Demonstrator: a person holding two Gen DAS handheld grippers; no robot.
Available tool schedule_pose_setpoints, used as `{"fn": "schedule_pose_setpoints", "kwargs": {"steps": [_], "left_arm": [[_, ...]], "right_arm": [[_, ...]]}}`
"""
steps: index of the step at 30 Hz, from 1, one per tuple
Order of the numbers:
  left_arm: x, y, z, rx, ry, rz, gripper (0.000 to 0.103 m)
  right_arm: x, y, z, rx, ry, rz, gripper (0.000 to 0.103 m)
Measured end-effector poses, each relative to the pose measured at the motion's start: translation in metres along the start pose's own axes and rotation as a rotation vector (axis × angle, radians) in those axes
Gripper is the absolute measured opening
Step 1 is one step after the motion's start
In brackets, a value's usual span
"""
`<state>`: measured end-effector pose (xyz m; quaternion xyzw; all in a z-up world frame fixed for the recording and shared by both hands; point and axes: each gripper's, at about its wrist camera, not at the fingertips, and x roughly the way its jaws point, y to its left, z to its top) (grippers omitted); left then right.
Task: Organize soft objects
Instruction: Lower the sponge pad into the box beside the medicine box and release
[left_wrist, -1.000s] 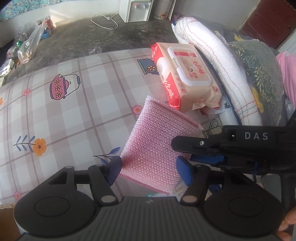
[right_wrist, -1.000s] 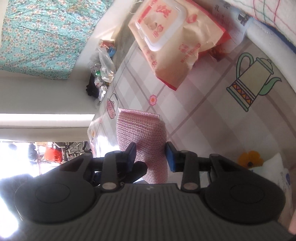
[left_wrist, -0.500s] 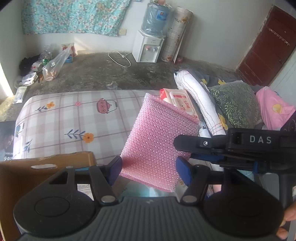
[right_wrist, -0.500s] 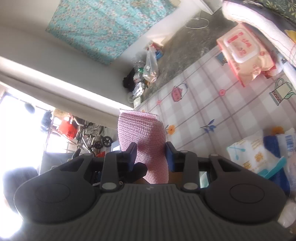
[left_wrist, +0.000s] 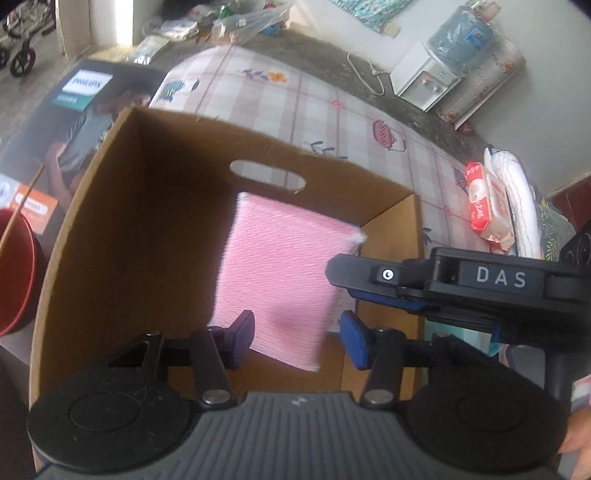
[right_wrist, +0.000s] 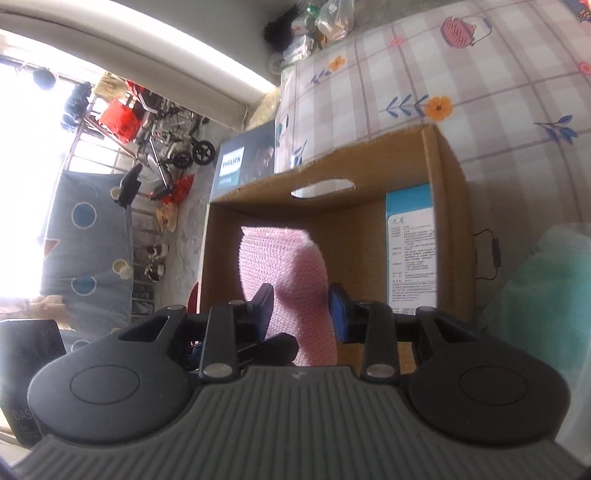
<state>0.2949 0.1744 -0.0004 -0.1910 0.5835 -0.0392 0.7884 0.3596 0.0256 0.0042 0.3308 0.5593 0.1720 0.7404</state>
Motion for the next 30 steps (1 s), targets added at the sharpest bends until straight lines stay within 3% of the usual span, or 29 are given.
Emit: {"fn": "schedule_pose_setpoints", "kwargs": {"steps": [3, 6, 10, 12, 15, 19, 23, 26, 30], "left_arm": [[0.031, 0.02, 0.002, -0.035, 0.04, 0.029, 0.05], [0.051, 0.032, 0.006, -0.063, 0.066, 0.053, 0.05], [0.048, 0.039, 0.011, -0.041, 0.049, 0.057, 0.056], [0.041, 0.039, 0.011, -0.01, 0.025, 0.089, 0.068], [0.04, 0.041, 0.013, -0.008, 0.021, 0.125, 0.078], [0.057, 0.049, 0.016, -0.07, 0.111, 0.134, 0.077], [0.076, 0.049, 0.017, -0.073, 0.148, 0.163, 0.065], [0.082, 0.042, 0.019, -0.057, 0.131, 0.133, 0.064], [0.081, 0.021, 0.023, 0.064, 0.062, 0.185, 0.062]], "right_arm": [[0.042, 0.006, 0.0, -0.036, 0.033, -0.067, 0.03], [0.054, 0.006, 0.004, -0.045, 0.022, -0.102, 0.03], [0.024, 0.005, 0.01, -0.084, -0.036, -0.071, 0.03], [0.001, 0.003, 0.008, -0.097, -0.071, -0.035, 0.031], [-0.041, -0.005, -0.007, -0.107, -0.132, 0.03, 0.031], [-0.084, -0.027, -0.042, -0.091, -0.186, 0.101, 0.031], [-0.112, -0.058, -0.073, -0.036, -0.225, 0.138, 0.031], [-0.128, -0.084, -0.094, 0.014, -0.265, 0.159, 0.031], [-0.141, -0.106, -0.111, 0.044, -0.307, 0.143, 0.031]]}}
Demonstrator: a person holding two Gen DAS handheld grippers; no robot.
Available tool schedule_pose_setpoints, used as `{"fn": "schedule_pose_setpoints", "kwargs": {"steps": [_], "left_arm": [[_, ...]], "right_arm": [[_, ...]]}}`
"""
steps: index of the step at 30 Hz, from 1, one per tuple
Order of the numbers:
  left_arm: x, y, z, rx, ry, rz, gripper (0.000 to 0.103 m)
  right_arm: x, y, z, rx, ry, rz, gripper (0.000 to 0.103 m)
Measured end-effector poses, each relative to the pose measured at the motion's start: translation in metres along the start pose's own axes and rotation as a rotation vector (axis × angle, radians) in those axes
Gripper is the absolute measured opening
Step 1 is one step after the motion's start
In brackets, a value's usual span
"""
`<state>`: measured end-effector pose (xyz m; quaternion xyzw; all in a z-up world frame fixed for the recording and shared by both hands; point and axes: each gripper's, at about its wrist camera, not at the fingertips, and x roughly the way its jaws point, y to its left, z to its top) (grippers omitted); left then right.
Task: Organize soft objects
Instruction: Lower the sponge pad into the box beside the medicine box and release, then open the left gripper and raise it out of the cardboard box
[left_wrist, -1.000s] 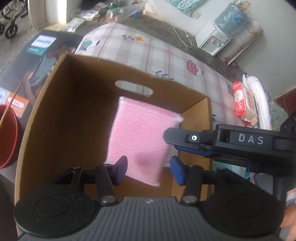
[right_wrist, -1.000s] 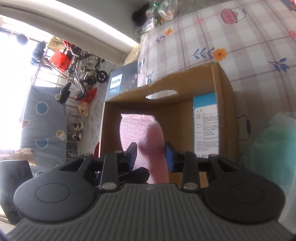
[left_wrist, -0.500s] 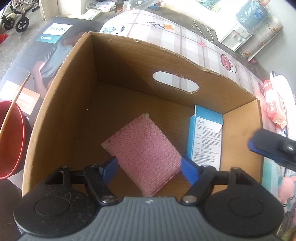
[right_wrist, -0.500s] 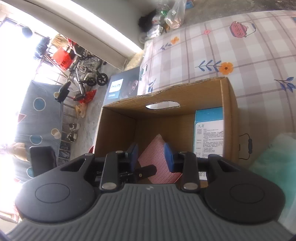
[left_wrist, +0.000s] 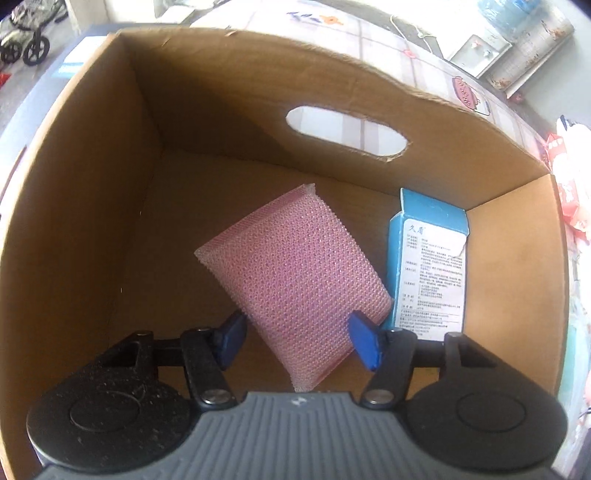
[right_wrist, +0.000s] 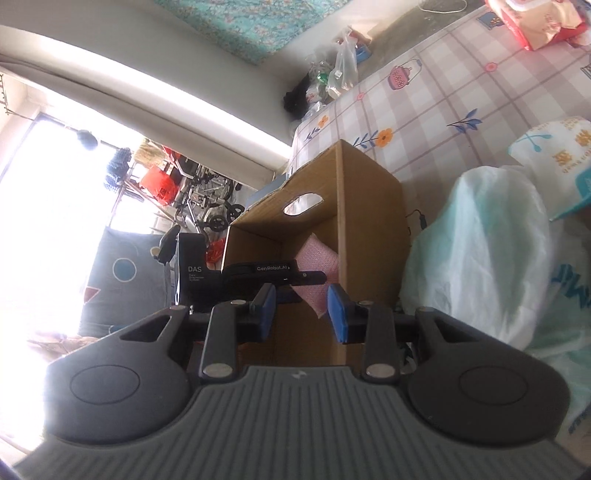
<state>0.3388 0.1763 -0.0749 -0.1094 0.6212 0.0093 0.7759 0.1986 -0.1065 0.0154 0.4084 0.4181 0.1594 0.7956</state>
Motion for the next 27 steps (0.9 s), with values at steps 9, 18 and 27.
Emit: {"fn": "schedule_pose_setpoints", "kwargs": {"steps": [9, 18, 27], "left_arm": [[-0.004, -0.026, 0.013, 0.327, -0.042, 0.088, 0.062], [-0.013, -0.011, 0.032, 0.053, -0.03, -0.018, 0.085], [0.016, -0.032, 0.029, 0.09, -0.061, 0.101, 0.085]], "right_arm": [[-0.018, -0.023, -0.011, -0.015, -0.037, -0.065, 0.032], [-0.015, -0.031, -0.012, 0.016, -0.023, -0.049, 0.034], [-0.017, -0.038, -0.015, 0.033, -0.02, -0.067, 0.035]]}}
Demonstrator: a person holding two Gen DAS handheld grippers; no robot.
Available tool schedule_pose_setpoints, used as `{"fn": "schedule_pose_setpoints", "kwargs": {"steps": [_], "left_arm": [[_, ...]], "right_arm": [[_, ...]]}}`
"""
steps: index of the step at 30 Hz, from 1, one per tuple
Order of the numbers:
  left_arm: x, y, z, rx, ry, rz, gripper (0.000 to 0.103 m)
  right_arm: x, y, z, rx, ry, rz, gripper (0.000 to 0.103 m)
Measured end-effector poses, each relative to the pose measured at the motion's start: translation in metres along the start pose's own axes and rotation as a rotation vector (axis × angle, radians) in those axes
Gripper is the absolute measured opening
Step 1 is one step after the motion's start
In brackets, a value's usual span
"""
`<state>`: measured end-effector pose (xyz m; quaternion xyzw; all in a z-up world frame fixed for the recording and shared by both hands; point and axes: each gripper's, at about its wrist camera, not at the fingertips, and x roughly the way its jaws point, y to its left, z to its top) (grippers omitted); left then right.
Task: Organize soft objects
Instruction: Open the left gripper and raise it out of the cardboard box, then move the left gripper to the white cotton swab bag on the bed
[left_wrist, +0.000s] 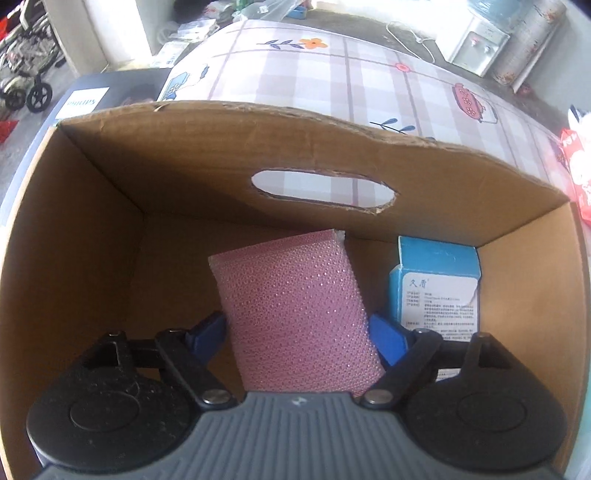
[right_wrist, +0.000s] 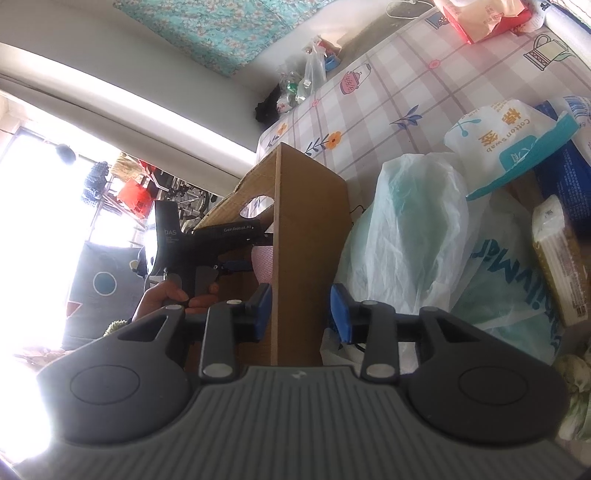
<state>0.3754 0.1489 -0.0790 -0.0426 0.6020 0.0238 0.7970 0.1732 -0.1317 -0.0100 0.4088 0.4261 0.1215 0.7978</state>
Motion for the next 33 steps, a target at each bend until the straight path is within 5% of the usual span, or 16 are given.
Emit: {"fn": "schedule_pose_setpoints", "kwargs": {"steps": [8, 16, 25, 33], "left_arm": [[-0.007, -0.014, -0.012, 0.159, 0.012, -0.037, 0.084], [-0.016, -0.009, -0.012, 0.075, 0.014, -0.096, 0.088], [-0.079, -0.004, -0.028, 0.063, -0.148, -0.091, 0.092], [-0.142, -0.037, -0.043, 0.116, -0.292, -0.147, 0.092]], "right_arm": [[0.0, -0.011, 0.0, 0.015, 0.002, -0.005, 0.036], [-0.017, -0.016, 0.001, 0.029, -0.035, -0.003, 0.038], [-0.097, -0.041, 0.02, 0.055, -0.266, -0.048, 0.044], [-0.123, -0.08, 0.036, 0.099, -0.322, -0.108, 0.046]]}}
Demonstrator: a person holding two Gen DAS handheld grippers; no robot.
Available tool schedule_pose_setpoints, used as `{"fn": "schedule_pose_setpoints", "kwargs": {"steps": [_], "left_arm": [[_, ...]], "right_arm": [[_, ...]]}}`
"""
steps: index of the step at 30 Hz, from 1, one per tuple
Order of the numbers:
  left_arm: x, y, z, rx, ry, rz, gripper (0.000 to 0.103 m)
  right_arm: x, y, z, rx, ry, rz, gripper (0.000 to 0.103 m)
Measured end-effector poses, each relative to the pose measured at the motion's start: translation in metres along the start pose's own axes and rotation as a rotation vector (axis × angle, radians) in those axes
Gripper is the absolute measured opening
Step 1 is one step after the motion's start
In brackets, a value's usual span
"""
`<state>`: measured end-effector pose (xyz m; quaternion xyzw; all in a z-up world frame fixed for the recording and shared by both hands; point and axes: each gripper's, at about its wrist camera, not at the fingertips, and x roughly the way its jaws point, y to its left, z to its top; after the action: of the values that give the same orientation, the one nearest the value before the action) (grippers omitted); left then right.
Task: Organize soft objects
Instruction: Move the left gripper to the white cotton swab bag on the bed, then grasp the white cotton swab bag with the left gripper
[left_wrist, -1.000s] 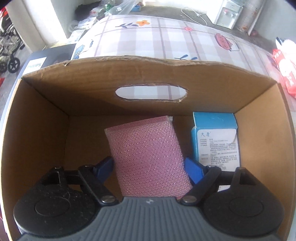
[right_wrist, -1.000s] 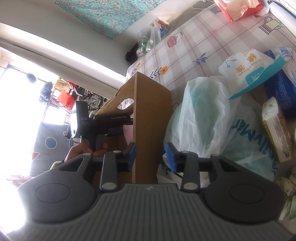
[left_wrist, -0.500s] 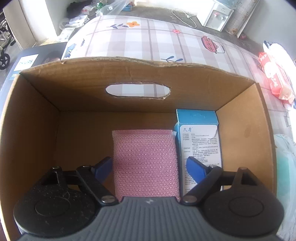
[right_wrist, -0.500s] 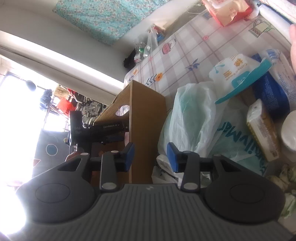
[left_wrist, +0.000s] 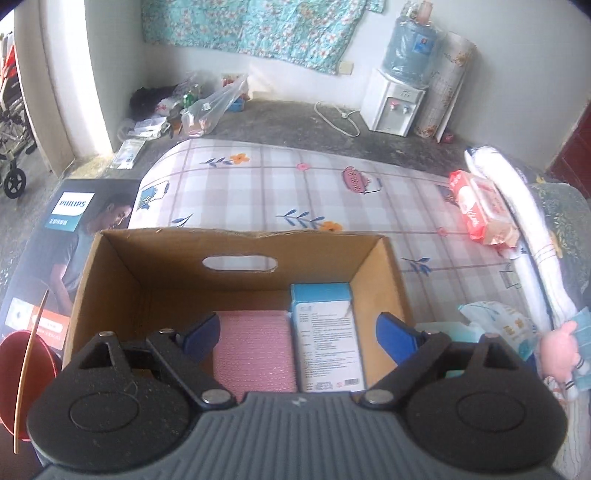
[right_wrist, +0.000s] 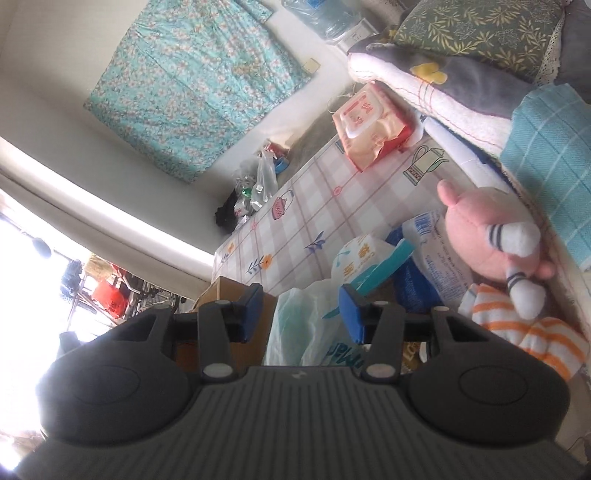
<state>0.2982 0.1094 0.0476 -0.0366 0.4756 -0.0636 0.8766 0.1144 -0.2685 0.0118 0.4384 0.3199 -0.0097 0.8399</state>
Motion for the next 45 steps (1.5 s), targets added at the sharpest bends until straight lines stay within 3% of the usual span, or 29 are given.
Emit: {"fn": "schedule_pose_setpoints", "kwargs": {"steps": [8, 11, 15, 21, 31, 34, 38, 41, 45], "left_arm": [[0.006, -0.122, -0.003, 0.194, 0.048, -0.177, 0.09], [0.031, -0.166, -0.004, 0.232, 0.123, -0.225, 0.081], [0.074, -0.206, -0.002, 0.226, 0.239, -0.235, 0.062], [0.127, -0.223, 0.005, 0.143, 0.36, -0.215, 0.054], [0.176, -0.232, 0.009, 0.086, 0.485, -0.224, 0.053], [0.183, -0.234, 0.009, 0.08, 0.483, -0.223, 0.053], [0.186, -0.235, 0.01, 0.086, 0.475, -0.223, 0.04], [0.184, -0.237, 0.008, 0.1, 0.454, -0.224, 0.033], [0.175, -0.239, 0.011, 0.108, 0.421, -0.237, 0.031]], "right_arm": [[0.045, -0.005, 0.042, -0.031, 0.079, -0.027, 0.044], [0.072, -0.012, 0.058, -0.028, 0.13, -0.045, 0.042], [0.106, -0.022, 0.075, -0.016, 0.205, -0.058, 0.038], [0.15, -0.035, 0.093, -0.016, 0.294, -0.083, 0.036], [0.203, -0.047, 0.104, -0.025, 0.441, -0.124, 0.035], [0.215, -0.05, 0.102, -0.024, 0.485, -0.13, 0.035], [0.225, -0.052, 0.097, -0.019, 0.519, -0.128, 0.032], [0.225, -0.052, 0.095, -0.021, 0.513, -0.123, 0.027], [0.216, -0.05, 0.097, -0.013, 0.471, -0.101, 0.021]]}}
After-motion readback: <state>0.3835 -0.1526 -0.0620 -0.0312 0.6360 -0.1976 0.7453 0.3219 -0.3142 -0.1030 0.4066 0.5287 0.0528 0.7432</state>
